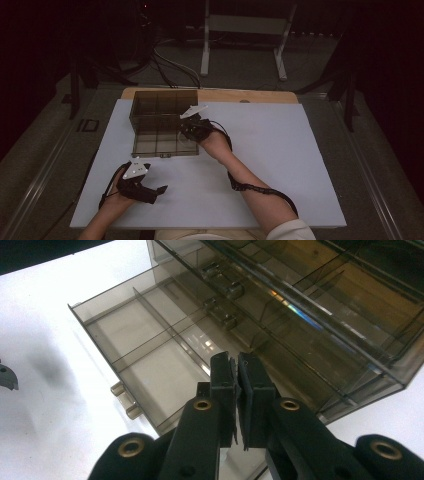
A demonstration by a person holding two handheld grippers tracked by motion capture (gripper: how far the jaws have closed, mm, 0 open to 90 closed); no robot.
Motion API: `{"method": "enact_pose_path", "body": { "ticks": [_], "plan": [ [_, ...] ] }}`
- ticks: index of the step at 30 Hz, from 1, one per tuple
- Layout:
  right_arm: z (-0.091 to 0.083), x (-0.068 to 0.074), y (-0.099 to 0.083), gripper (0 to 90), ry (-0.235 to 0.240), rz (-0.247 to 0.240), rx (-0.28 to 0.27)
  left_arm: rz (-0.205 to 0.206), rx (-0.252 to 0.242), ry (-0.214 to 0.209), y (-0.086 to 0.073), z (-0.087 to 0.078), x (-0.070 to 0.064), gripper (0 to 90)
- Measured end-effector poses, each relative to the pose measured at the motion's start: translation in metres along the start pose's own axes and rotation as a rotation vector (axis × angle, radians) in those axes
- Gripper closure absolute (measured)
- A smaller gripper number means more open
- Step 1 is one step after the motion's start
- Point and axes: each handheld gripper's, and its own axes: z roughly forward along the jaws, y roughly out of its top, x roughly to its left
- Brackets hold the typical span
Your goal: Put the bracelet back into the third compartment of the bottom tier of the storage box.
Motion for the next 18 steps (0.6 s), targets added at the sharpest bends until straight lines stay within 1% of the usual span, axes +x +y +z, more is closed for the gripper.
{"method": "enact_pose_path", "body": {
  "ticks": [5, 9, 12, 18],
  "plan": [
    [0.006, 0.004, -0.004, 86.2, 0.006, -0.004, 0.008, 0.005, 0.005, -0.002, 0.0, 0.0, 0.0, 0.7],
    [0.012, 0.004, -0.01, 86.1, 0.011, 0.009, 0.021, 0.003, 0.003, 0.0, 0.0, 0.0, 0.0, 0.7],
    [0.015, 0.003, -0.013, 86.1, 0.006, 0.014, 0.033, 0.004, 0.004, 0.0, 0.0, 0.0, 0.0, 0.7],
    [0.016, -0.001, -0.018, 86.1, 0.003, 0.032, 0.036, 0.003, 0.005, -0.001, 0.0, 0.001, 0.0, 0.7]
  ]
}}
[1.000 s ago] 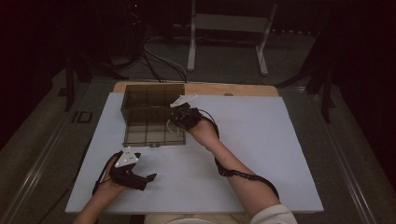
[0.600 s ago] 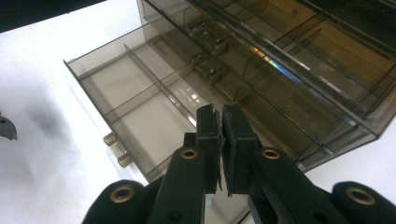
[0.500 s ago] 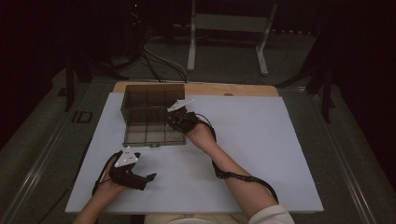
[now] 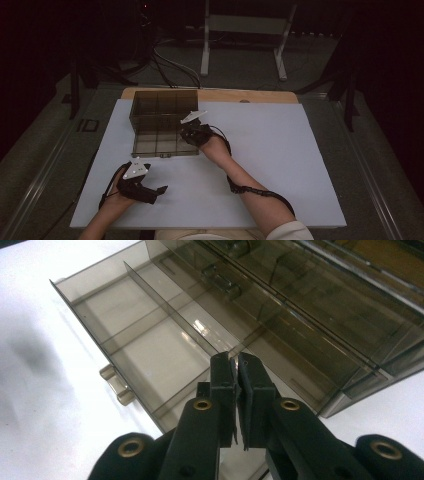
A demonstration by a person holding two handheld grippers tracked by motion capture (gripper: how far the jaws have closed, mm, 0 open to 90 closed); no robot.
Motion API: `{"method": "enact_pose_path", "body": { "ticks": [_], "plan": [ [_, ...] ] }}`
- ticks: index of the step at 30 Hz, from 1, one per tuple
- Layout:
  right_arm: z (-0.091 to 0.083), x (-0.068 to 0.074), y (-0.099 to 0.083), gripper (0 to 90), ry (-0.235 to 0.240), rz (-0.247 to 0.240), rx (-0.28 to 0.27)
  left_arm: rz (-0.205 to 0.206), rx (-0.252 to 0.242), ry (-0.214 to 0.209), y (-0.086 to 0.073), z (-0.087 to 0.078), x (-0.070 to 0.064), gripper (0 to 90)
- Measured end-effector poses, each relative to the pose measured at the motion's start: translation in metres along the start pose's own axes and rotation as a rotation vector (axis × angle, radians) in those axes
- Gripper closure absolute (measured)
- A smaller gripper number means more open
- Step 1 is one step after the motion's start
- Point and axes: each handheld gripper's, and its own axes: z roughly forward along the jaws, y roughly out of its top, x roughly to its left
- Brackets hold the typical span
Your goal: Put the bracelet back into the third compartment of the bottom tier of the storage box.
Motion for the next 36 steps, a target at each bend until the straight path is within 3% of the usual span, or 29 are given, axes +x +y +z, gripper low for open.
{"method": "enact_pose_path", "body": {
  "ticks": [22, 28, 36],
  "plan": [
    [0.008, -0.008, -0.018, 84.4, -0.021, 0.041, 0.014, 0.004, 0.008, -0.004, 0.0, 0.001, 0.0, 0.7],
    [0.001, -0.01, -0.015, 62.1, -0.017, 0.047, -0.013, 0.006, 0.008, -0.004, 0.0, 0.002, 0.0, 0.7],
    [-0.017, -0.009, -0.005, 33.9, 0.03, 0.031, -0.05, 0.003, 0.013, -0.004, -0.001, 0.002, 0.001, 0.7]
  ]
}}
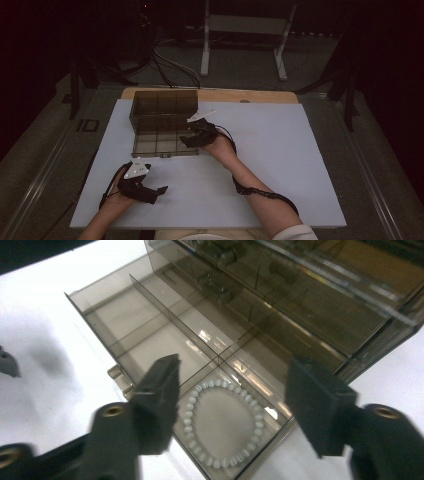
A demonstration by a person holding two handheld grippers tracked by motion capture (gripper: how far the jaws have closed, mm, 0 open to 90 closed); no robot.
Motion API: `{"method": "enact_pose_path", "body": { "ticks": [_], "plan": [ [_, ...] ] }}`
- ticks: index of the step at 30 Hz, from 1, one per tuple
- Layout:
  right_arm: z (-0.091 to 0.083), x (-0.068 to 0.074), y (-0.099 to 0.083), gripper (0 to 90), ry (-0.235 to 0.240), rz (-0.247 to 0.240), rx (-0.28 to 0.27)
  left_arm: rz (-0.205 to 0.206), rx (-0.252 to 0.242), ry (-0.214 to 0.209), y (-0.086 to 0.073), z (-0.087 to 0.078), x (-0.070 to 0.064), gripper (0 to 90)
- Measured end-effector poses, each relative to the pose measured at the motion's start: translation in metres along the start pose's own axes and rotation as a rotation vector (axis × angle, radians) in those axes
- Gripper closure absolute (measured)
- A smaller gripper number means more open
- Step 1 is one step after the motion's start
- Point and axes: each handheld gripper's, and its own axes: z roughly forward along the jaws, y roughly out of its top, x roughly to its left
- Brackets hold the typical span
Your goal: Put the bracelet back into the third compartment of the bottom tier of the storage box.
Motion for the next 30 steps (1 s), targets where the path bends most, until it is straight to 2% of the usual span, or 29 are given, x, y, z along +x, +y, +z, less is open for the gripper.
{"method": "enact_pose_path", "body": {
  "ticks": [2, 7, 8, 13, 19, 30],
  "plan": [
    [-0.005, 0.0, 0.002, 29.4, -0.019, -0.003, -0.013, 0.001, -0.002, 0.001, 0.0, 0.0, 0.0, 0.7],
    [-0.018, -0.003, 0.006, 19.1, -0.024, 0.012, -0.038, -0.001, 0.002, -0.001, 0.0, 0.001, 0.0, 0.7],
    [-0.021, -0.004, 0.006, 12.9, -0.007, 0.009, -0.036, 0.0, 0.004, -0.001, 0.0, 0.001, 0.0, 0.7],
    [-0.033, -0.008, 0.006, 2.6, 0.015, 0.017, -0.045, -0.005, -0.004, 0.0, 0.0, 0.0, 0.0, 0.7],
    [-0.047, -0.014, 0.002, 2.6, 0.0, 0.019, -0.044, -0.004, 0.001, -0.002, 0.0, 0.0, 0.0, 0.7],
    [-0.073, -0.031, -0.013, 1.2, -0.061, 0.029, -0.052, -0.003, -0.002, 0.0, 0.001, 0.0, 0.0, 0.7]
  ]
}}
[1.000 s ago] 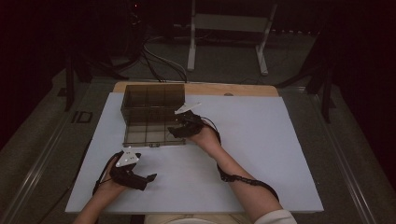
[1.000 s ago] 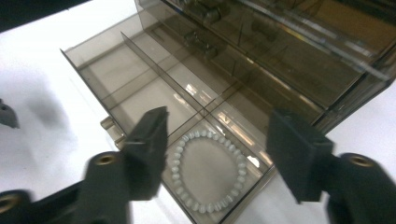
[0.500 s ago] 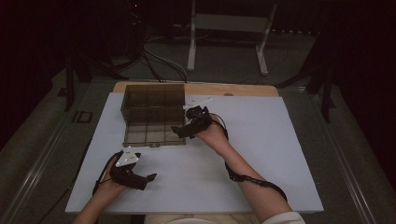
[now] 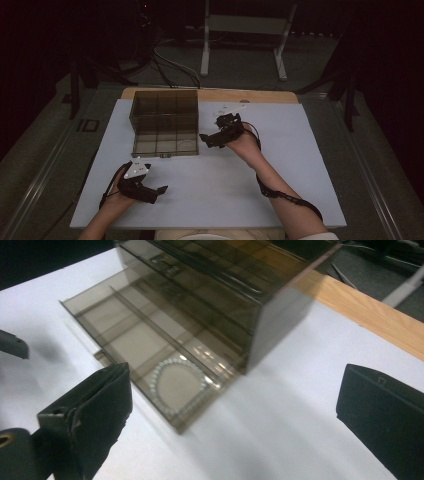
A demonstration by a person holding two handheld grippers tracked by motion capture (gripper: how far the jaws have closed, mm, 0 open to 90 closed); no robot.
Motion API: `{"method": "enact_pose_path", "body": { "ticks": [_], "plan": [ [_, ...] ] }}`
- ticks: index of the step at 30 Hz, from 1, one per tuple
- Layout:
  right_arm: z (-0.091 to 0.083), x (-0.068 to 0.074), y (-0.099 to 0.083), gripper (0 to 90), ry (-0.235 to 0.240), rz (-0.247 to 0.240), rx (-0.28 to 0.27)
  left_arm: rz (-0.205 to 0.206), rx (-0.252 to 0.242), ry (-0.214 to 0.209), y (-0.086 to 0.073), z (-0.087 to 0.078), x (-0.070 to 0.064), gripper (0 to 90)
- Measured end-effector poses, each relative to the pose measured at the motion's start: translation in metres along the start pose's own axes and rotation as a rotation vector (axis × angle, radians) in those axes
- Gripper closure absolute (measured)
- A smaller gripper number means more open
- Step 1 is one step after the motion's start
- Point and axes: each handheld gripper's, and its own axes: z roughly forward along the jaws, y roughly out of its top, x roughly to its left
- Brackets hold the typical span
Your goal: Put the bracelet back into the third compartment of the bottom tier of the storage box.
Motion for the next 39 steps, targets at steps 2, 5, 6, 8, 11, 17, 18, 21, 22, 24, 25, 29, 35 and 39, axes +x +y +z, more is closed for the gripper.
{"method": "enact_pose_path", "body": {
  "ticks": [2, 5, 6, 8, 11, 17, 18, 21, 22, 24, 25, 29, 35, 39],
  "plan": [
    [-0.004, -0.004, -0.003, 1.2, -0.011, 0.006, -0.005, 0.002, 0.002, 0.003, 0.0, 0.0, 0.0, 0.7],
    [-0.01, -0.01, -0.008, 1.2, -0.02, 0.017, -0.011, 0.003, 0.002, 0.002, 0.0, 0.0, 0.0, 0.7],
    [-0.012, -0.011, -0.01, 1.2, -0.025, 0.02, -0.012, 0.001, 0.001, 0.001, 0.0, 0.0, -0.001, 0.7],
    [-0.016, -0.015, -0.014, 1.2, -0.033, 0.027, -0.013, 0.004, 0.003, 0.003, 0.0, 0.0, 0.0, 0.7],
    [-0.021, -0.021, -0.021, 1.3, -0.043, 0.04, -0.014, 0.004, 0.0, 0.003, 0.0, 0.0, -0.001, 0.7],
    [-0.032, -0.029, -0.035, 1.2, -0.058, 0.051, -0.019, 0.004, 0.001, 0.002, 0.0, 0.0, -0.001, 0.7],
    [-0.035, -0.03, -0.038, 1.3, -0.062, 0.052, -0.02, 0.004, 0.001, 0.002, 0.0, 0.0, -0.001, 0.7],
    [-0.039, -0.033, -0.044, 1.3, -0.068, 0.059, -0.021, 0.007, 0.004, 0.002, 0.001, 0.0, -0.001, 0.7],
    [-0.041, -0.035, -0.047, 1.3, -0.07, 0.06, -0.022, 0.008, 0.004, 0.003, 0.001, 0.0, -0.001, 0.7],
    [-0.044, -0.036, -0.051, 1.3, -0.074, 0.066, -0.022, 0.005, 0.002, 0.003, 0.001, 0.0, -0.001, 0.7],
    [-0.045, -0.037, -0.053, 1.3, -0.076, 0.065, -0.022, 0.005, 0.002, 0.004, 0.001, 0.0, -0.001, 0.8],
    [-0.052, -0.041, -0.063, 1.3, -0.089, 0.072, -0.026, 0.008, 0.004, 0.002, 0.0, 0.0, -0.001, 0.7],
    [-0.061, -0.048, -0.082, 1.3, -0.102, 0.105, -0.028, 0.007, 0.003, 0.002, 0.001, 0.0, -0.001, 0.7],
    [-0.066, -0.051, -0.094, 1.3, -0.104, 0.118, -0.021, 0.006, 0.002, 0.003, 0.001, 0.001, -0.001, 0.7]
  ]
}}
